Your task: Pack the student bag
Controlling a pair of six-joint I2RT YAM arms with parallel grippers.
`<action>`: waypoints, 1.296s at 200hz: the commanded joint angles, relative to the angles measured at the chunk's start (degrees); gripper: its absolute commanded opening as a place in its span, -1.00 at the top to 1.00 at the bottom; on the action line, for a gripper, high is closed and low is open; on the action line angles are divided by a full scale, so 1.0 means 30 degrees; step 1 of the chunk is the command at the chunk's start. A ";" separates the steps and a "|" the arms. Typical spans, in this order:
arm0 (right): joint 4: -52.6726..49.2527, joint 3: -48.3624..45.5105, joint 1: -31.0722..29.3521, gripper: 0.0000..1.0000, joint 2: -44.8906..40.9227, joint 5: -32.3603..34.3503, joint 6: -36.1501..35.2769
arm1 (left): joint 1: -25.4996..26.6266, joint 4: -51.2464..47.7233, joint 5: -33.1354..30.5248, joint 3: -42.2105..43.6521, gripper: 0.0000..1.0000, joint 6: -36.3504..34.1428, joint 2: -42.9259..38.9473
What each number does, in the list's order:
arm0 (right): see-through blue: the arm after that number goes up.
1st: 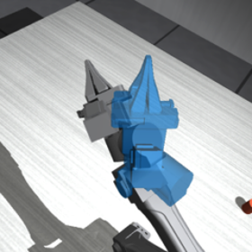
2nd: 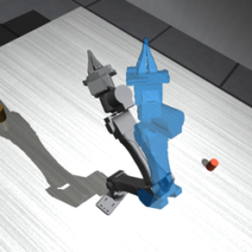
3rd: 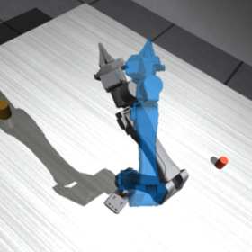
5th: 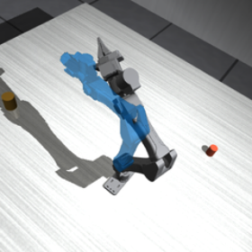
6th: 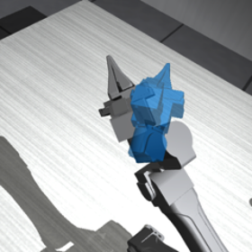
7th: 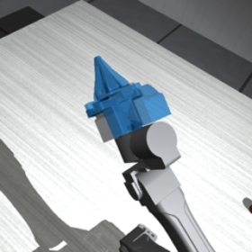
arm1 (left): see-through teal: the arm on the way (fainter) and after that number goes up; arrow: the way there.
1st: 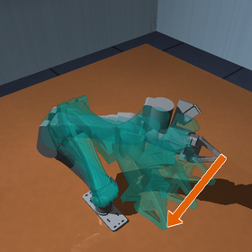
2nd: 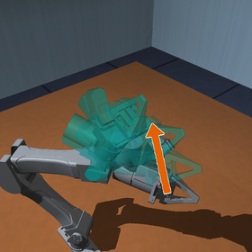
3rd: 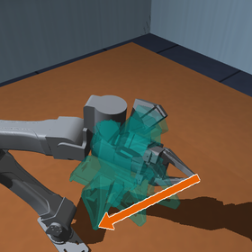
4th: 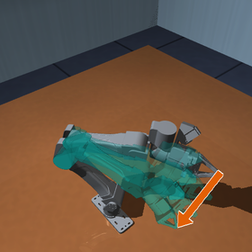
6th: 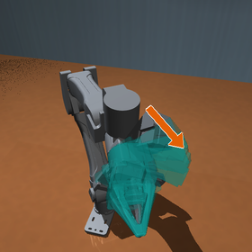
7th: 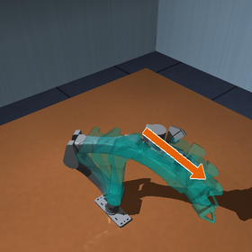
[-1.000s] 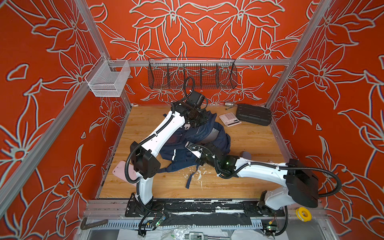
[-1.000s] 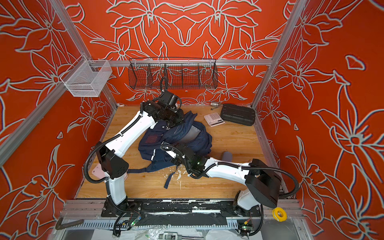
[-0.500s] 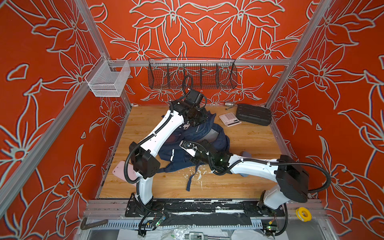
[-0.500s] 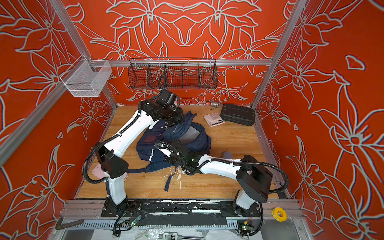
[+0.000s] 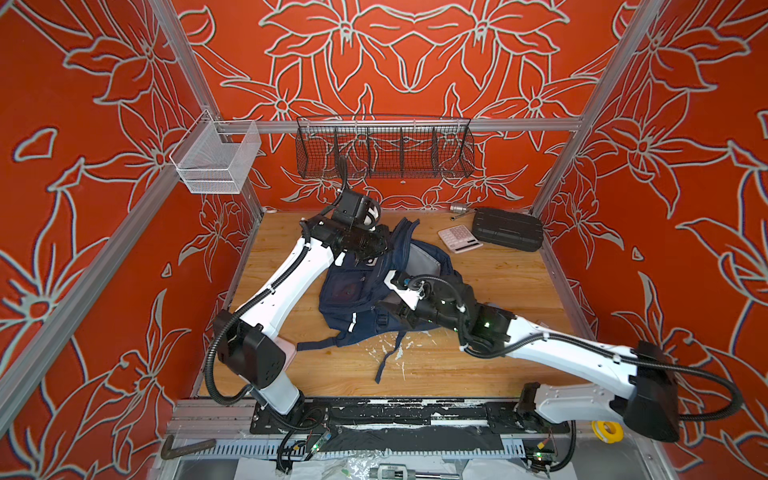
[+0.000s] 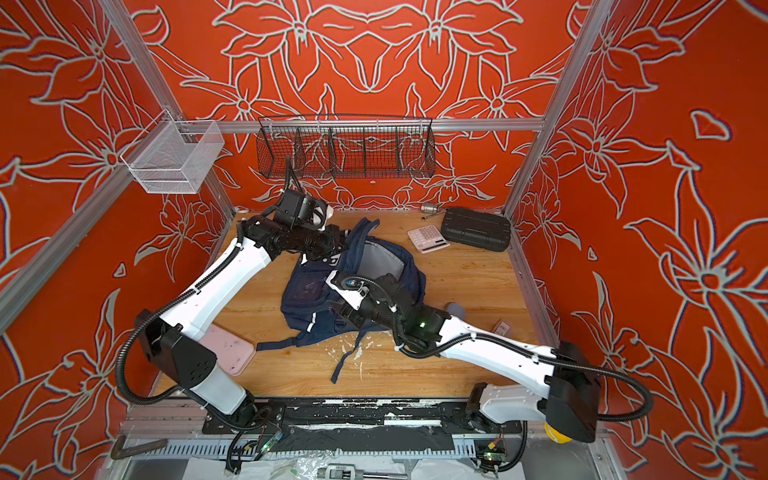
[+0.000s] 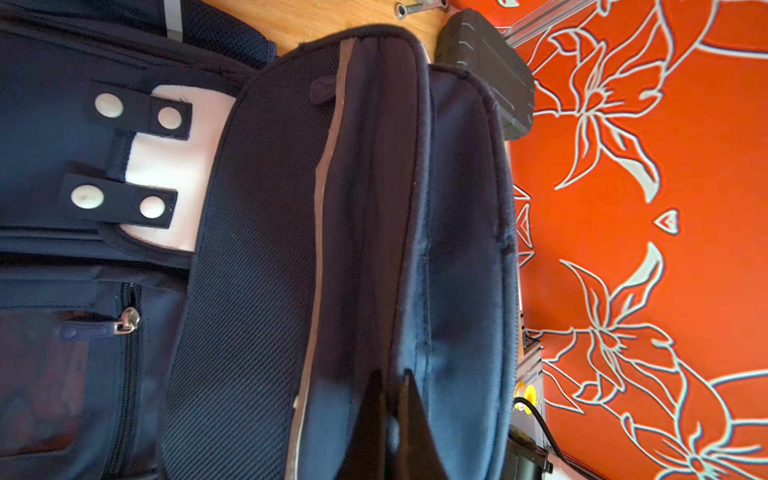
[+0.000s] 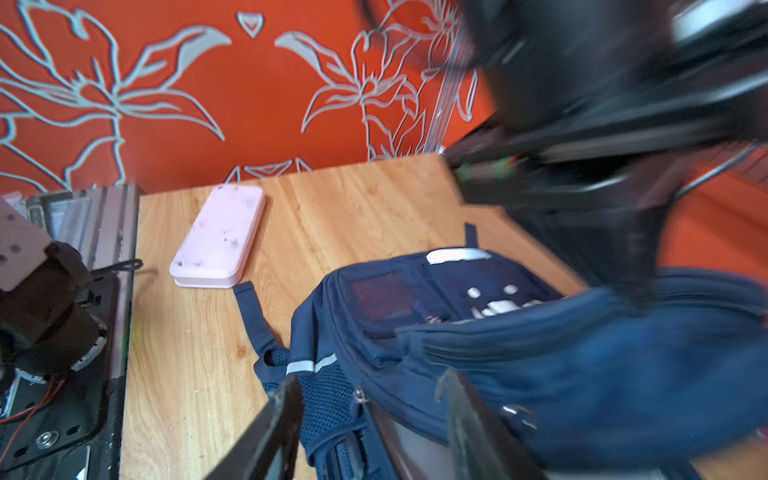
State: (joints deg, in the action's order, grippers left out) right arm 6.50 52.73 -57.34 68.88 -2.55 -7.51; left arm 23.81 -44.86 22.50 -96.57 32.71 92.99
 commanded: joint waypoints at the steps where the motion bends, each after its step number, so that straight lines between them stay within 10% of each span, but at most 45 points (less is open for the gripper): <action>1: -0.3296 0.0637 0.0582 -0.17 -0.1201 0.1144 0.1414 | -0.0313 0.2387 0.1829 0.0430 1.00 -0.1141 -0.0527; 44: -0.8717 0.1649 0.5168 -0.36 -0.3499 0.5840 0.6487 | -0.0642 0.2940 0.2351 0.0826 1.00 -0.1692 -0.0533; 75: -1.1102 0.1561 1.0154 -0.40 -0.3140 0.3641 1.1057 | -0.0639 0.3512 0.2694 0.1771 1.00 -0.1517 -0.0813; 105: -0.6288 -0.0364 1.3806 -0.30 -0.1264 -0.0228 1.7257 | -0.0628 0.4728 0.2911 0.2787 1.00 -0.0679 -0.1102; 165: 0.0762 0.2074 1.5832 -0.12 0.7742 -0.3877 2.0356 | -0.0462 0.7316 0.3002 0.4340 1.00 0.0482 -0.1308; 259: 0.1039 0.4113 1.6474 -0.03 1.2555 -0.1337 2.3494 | -0.0344 0.5396 0.2599 0.2764 1.00 -0.0096 -0.0011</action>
State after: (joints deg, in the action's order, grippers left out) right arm 8.16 64.77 -8.67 105.84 -9.93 58.41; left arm 22.85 -28.95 30.70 -84.62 33.82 91.72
